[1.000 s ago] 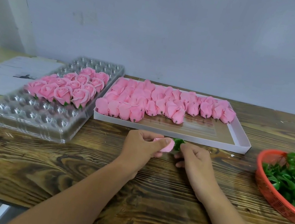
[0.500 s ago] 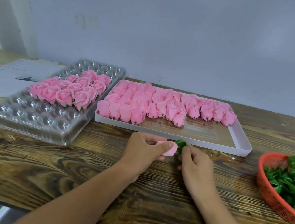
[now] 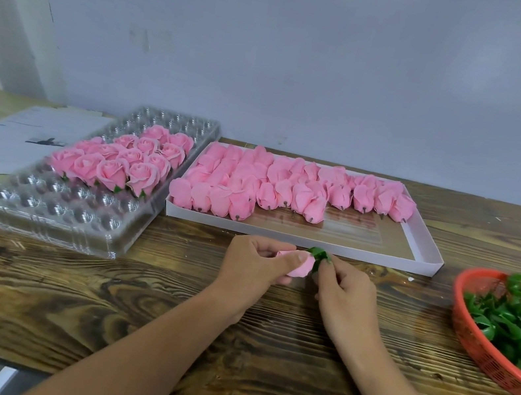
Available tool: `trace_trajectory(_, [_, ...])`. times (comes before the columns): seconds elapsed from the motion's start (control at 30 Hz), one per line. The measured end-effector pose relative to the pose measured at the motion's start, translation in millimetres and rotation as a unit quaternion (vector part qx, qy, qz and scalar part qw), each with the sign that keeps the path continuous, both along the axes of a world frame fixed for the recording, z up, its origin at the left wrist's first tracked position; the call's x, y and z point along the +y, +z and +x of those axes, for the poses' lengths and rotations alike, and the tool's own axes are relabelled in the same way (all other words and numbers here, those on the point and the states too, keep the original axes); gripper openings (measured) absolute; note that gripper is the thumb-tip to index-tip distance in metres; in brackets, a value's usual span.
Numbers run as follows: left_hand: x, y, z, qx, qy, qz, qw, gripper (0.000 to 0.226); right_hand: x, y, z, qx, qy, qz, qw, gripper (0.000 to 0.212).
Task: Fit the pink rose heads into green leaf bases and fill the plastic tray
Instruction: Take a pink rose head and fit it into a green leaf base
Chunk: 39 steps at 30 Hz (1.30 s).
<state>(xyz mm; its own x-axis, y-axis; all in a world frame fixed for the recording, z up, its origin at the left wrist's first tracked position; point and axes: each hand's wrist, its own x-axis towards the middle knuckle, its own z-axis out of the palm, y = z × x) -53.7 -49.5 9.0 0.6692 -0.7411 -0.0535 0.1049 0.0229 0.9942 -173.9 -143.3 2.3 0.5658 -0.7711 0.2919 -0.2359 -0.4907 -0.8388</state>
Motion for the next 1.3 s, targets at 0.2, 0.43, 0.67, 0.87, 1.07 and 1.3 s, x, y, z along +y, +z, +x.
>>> trace_trajectory(0.2, [0, 0, 1, 0.004, 0.016, 0.005, 1.0, 0.009, 2, 2, 1, -0.02, 0.019, -0.015, 1.0, 0.045])
trace_trajectory(0.43, [-1, 0, 2, 0.008, 0.023, 0.004, 1.0, 0.008, 2, 3, 1, -0.026, 0.038, -0.015, 0.999, 0.045])
trace_trajectory(0.67, [-2, -2, 4, 0.031, 0.037, 0.001, 0.999, 0.016, 4, 5, 1, -0.025, 0.052, -0.025, 0.998, 0.045])
trace_trajectory(0.87, [-2, 0, 5, 0.062, 0.021, -0.012, 0.998, 0.004, -3, -2, 3, -0.027, 0.048, 0.047, 0.997, 0.034])
trace_trajectory(1.07, [-2, -1, 4, 0.054, 0.02, -0.017, 0.998, 0.009, -6, -7, 5, -0.043, 0.05, 0.081, 0.994, 0.04])
trace_trajectory(1.3, [-2, -1, 4, 0.053, 0.025, -0.012, 0.998, 0.006, -10, -10, 6, -0.041, 0.033, 0.085, 0.995, 0.031])
